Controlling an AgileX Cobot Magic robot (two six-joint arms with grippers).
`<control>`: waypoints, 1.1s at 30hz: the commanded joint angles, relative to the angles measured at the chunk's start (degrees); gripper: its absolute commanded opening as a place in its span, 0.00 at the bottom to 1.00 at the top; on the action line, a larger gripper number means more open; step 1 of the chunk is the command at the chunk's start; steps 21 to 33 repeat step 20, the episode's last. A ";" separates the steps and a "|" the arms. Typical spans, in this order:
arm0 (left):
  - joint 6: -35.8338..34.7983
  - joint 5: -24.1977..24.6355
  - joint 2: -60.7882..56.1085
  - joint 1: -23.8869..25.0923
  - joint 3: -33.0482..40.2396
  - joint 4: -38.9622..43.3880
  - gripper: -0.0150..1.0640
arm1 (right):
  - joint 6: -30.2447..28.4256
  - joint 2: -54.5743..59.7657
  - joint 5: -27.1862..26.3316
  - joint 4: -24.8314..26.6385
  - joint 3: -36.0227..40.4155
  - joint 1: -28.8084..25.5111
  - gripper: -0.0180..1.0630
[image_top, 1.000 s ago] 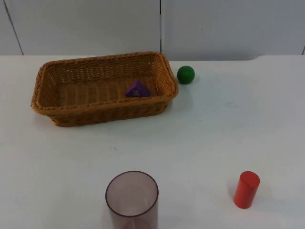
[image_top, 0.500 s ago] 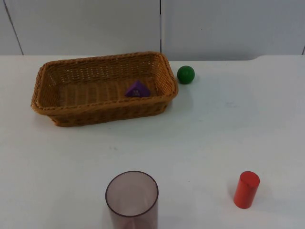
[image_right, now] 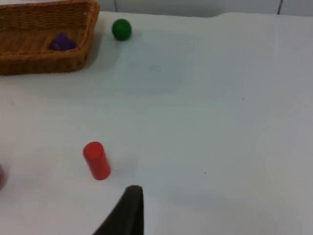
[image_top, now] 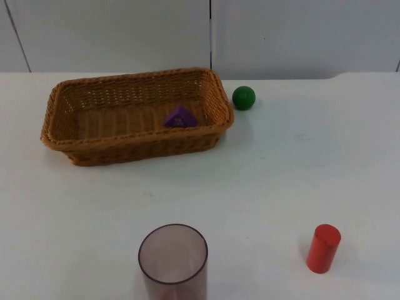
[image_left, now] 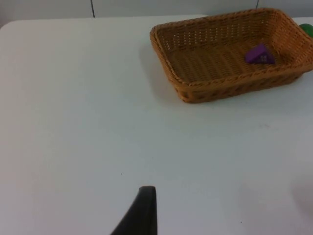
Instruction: Pick up the basket with the left hand and place the triangular block into the basket with the right hand.
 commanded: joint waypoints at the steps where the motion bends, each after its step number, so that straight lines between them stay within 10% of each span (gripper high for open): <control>1: -0.34 -0.15 -0.25 -0.28 0.28 -0.40 0.89 | -0.44 -0.20 -0.81 0.13 0.07 -1.90 0.99; 33: -0.34 -0.15 -0.25 6.82 0.28 -0.42 0.89 | -0.44 -0.20 -0.81 0.13 0.07 -5.90 0.99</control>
